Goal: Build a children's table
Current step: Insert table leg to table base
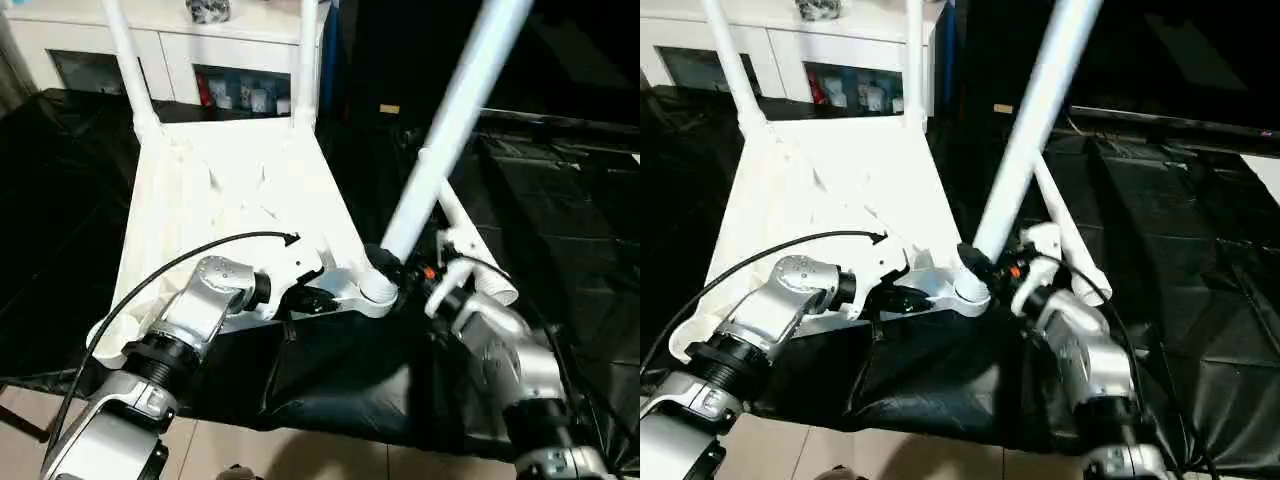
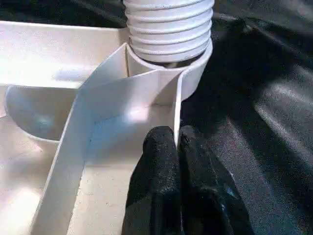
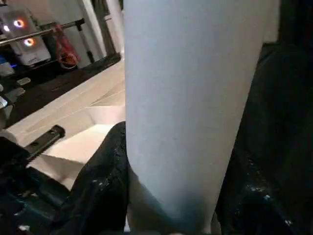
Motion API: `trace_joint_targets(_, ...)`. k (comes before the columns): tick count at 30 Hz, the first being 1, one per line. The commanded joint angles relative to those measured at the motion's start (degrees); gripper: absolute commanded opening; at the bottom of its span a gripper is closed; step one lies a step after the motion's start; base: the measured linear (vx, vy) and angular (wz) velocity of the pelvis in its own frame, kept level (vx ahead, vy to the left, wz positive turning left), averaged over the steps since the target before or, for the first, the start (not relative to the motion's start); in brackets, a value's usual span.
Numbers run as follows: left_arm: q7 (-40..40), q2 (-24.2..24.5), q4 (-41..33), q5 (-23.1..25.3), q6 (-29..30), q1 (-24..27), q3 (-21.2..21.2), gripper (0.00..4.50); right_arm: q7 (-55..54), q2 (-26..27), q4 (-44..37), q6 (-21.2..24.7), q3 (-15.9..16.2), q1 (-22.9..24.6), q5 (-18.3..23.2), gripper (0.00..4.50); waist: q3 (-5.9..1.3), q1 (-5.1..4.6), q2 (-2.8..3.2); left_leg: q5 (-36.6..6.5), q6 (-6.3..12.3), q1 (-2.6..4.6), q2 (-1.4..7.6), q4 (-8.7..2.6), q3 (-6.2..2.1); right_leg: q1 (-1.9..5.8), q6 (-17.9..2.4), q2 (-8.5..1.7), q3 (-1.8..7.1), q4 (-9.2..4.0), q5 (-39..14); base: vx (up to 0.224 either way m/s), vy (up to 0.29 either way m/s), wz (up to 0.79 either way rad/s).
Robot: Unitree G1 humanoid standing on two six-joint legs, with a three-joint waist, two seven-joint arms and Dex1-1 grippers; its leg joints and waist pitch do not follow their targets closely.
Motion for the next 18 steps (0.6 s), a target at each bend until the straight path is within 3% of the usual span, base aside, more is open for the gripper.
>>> trace_joint_targets(1, 2.63, -0.28, 1.33, 0.65, 0.15, -1.12, 0.6, 0.0, -2.17, -0.37, 3.24, -0.96, -0.7, 3.1, -2.96, 1.89, -3.03, -0.19, 0.65, -19.52, -1.3, 0.97, 1.25, -4.75, -0.4, 1.88, -10.8, -3.41, 1.97, -4.92, -16.05, 0.0, 0.0, 0.0)
trace_joint_targets(4, 2.84, -0.5, 1.67, 0.7, 0.07, -1.34, 0.75, 0.0, -2.34, -0.21, 2.53, -1.94, -1.26, 3.88, -2.53, 1.89, -2.9, -0.14, 0.57, -21.08, -1.26, 1.1, 1.3, -4.93, -0.49, 1.7, -9.87, -3.42, 1.97, -5.31, -19.2, 0.0, 0.0, 0.0)
trace_joint_targets(10, 3.27, -0.71, 2.53, 0.81, -0.35, -2.05, 0.99, 0.0, -1.38, -1.12, 1.27, -2.91, -0.09, 4.85, -3.17, 1.89, -2.84, -0.15, 0.36, -20.95, -0.97, 0.86, 1.27, -5.09, -0.52, 1.72, -9.38, -3.43, 2.01, -5.39, -19.21, 0.0, 0.0, 0.0)
trace_joint_targets(12, 3.45, -0.76, 2.9, 0.92, -0.66, -2.19, 1.02, 0.0, -0.55, -1.88, 0.7, -3.22, 0.49, 5.01, -3.33, 1.89, -2.73, -0.17, -0.15, -21.11, -0.79, 0.82, 1.24, -5.1, -0.49, 1.7, -8.97, -3.53, 2.0, -5.57, -20.92, 0.0, 0.0, 0.0)
trace_joint_targets(18, 3.14, -0.61, 3.06, 0.93, -0.84, -2.22, 1.19, 0.0, 0.35, -3.1, -0.1, -2.97, 1.82, 5.29, -4.23, 1.89, -2.69, -0.05, -0.03, -20.03, -0.29, 0.7, 1.28, -5.14, -0.48, 1.58, -8.18, -3.57, 2.06, -5.81, -22.11, 0.0, 0.0, 0.0)
